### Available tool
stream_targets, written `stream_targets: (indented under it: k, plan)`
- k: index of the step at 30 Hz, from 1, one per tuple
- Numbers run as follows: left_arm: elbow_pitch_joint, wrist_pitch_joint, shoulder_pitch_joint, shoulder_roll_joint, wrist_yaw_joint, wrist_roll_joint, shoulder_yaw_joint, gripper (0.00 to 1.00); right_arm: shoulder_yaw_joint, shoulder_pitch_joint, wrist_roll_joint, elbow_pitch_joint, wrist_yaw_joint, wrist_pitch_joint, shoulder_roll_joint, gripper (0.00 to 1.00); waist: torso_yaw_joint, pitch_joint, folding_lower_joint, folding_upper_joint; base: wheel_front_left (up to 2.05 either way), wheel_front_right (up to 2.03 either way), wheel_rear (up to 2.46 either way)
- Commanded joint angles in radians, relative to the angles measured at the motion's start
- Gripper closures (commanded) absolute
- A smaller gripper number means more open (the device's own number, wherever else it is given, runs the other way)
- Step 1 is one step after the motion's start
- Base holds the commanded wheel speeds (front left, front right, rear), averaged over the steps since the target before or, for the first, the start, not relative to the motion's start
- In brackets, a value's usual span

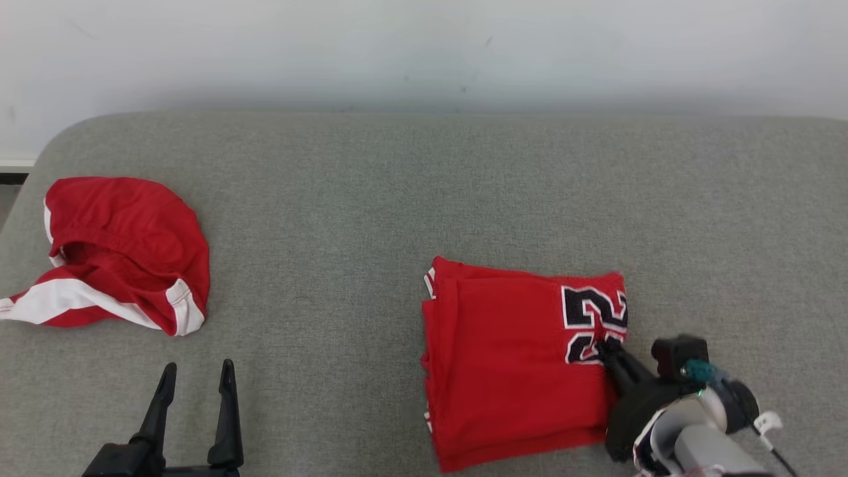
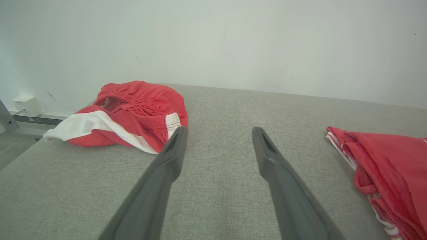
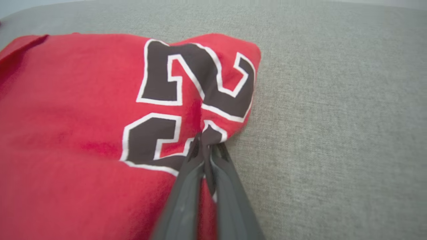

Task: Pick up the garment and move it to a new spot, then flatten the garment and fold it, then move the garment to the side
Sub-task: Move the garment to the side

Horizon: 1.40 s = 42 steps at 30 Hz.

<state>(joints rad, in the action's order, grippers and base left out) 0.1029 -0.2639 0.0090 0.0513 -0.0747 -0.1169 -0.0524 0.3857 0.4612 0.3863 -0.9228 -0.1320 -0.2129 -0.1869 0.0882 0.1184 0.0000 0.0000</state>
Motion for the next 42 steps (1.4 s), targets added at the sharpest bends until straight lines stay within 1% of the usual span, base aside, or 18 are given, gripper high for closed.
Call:
stream_targets:
  k: [1,6,7,9,17,18,22,29,35,39,42]
  plan:
    - [-0.006,0.000,-0.010,-0.001,0.004,-0.008,0.000,0.00,0.014,0.036,0.012,-0.006,0.003,-0.008,-0.022,1.00,-0.007,0.011,0.0000,0.0000,0.00,0.00,0.00]
    - [-0.028,0.000,-0.033,-0.001,0.007,-0.020,0.009,0.00,0.074,0.147,0.032,-0.008,0.003,0.000,-0.083,1.00,-0.029,0.073,0.0000,0.0000,0.00,0.00,0.00]
    - [-0.028,0.000,-0.033,-0.001,0.007,-0.020,0.009,0.00,0.074,0.147,0.032,-0.008,0.003,0.000,-0.083,1.00,-0.029,0.073,0.0000,0.0000,0.00,0.00,0.00]
    - [-0.037,0.000,-0.053,-0.001,0.002,-0.019,0.016,0.00,0.093,0.204,0.040,-0.002,0.003,0.007,-0.115,1.00,-0.044,0.115,0.0000,0.0000,0.00,0.00,0.00]
    - [-0.091,0.000,-0.179,0.001,-0.013,0.003,0.021,0.00,0.164,0.417,0.076,0.028,0.003,0.031,-0.287,1.00,-0.122,0.331,0.0000,0.0000,0.00,0.00,0.00]
    - [-0.109,0.000,-0.203,0.008,-0.017,0.013,0.012,0.00,0.177,0.462,0.089,0.038,0.003,0.034,-0.326,1.00,-0.150,0.377,0.0000,0.0000,0.00,0.00,0.00]
    - [-0.148,-0.001,-0.234,0.020,-0.021,0.028,-0.001,0.00,0.190,0.531,0.111,0.047,0.003,0.027,-0.409,1.00,-0.199,0.444,0.0000,0.0000,0.00,0.00,0.00]
    - [-0.223,0.000,-0.238,0.040,-0.029,0.052,-0.013,0.00,0.217,0.636,0.131,0.036,0.003,0.044,-0.527,1.00,-0.255,0.496,0.0000,0.0000,0.00,0.00,0.00]
    - [-0.277,0.000,-0.232,0.043,-0.029,0.064,-0.003,0.00,0.249,0.727,0.132,0.033,0.003,0.076,-0.596,1.00,-0.266,0.516,0.0000,0.0000,0.00,0.00,0.00]
    - [-0.303,0.000,-0.229,0.044,-0.031,0.066,0.001,0.00,0.278,0.779,0.130,0.024,0.003,0.103,-0.623,1.00,-0.265,0.527,0.0000,0.0000,0.00,0.00,0.00]
    - [-0.314,0.000,-0.227,0.043,-0.031,0.067,0.002,0.00,0.302,0.815,0.136,0.014,0.003,0.112,-0.630,1.00,-0.266,0.536,0.0000,0.0000,0.00,0.00,0.00]
